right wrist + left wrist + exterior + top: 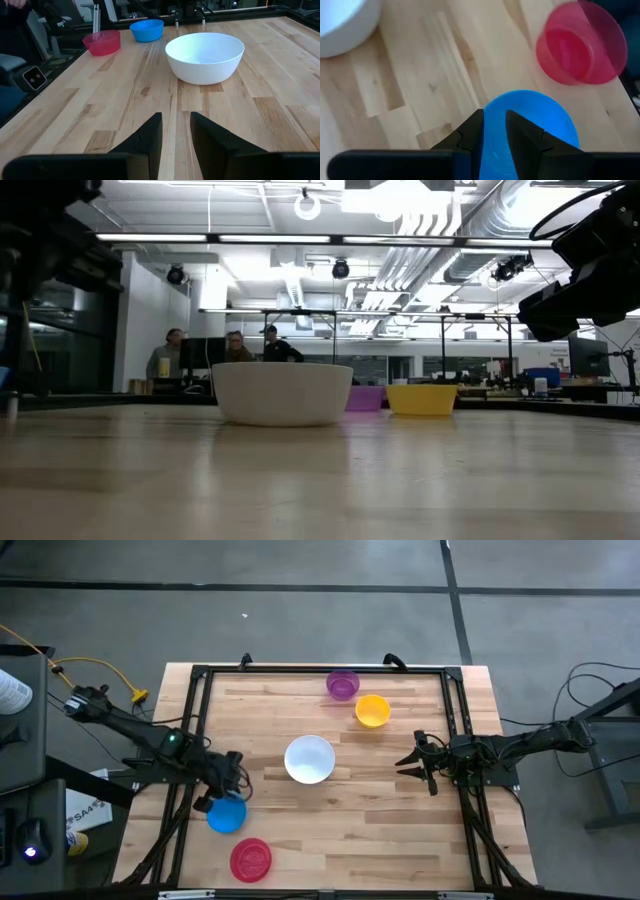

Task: Nest bowls inside each other
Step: Stack the blue bowl on the white bowl

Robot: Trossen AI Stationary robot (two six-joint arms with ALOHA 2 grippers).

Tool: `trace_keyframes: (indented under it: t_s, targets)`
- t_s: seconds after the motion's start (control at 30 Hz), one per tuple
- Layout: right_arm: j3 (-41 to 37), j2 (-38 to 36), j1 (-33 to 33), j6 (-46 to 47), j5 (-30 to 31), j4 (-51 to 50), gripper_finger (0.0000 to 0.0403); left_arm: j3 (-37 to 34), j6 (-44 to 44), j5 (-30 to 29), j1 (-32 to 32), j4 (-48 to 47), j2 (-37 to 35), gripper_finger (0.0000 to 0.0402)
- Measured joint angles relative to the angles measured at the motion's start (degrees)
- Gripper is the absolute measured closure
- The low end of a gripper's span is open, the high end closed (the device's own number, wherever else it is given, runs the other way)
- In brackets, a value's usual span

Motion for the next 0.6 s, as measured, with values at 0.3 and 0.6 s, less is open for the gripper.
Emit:
trace_keyframes:
  t_s: [0.3,0.6]
  targets:
    - [0.0,0.0,0.0,0.0,0.0,0.0,0.0308,0.1,-0.5,-0.3,-2.8,-0.1,2.8,0.0320]
    - [0.0,0.0,0.0,0.0,0.0,0.0,0.0308,0.6,-1.0,0.2,-2.8,-0.9,6.8,0.0320]
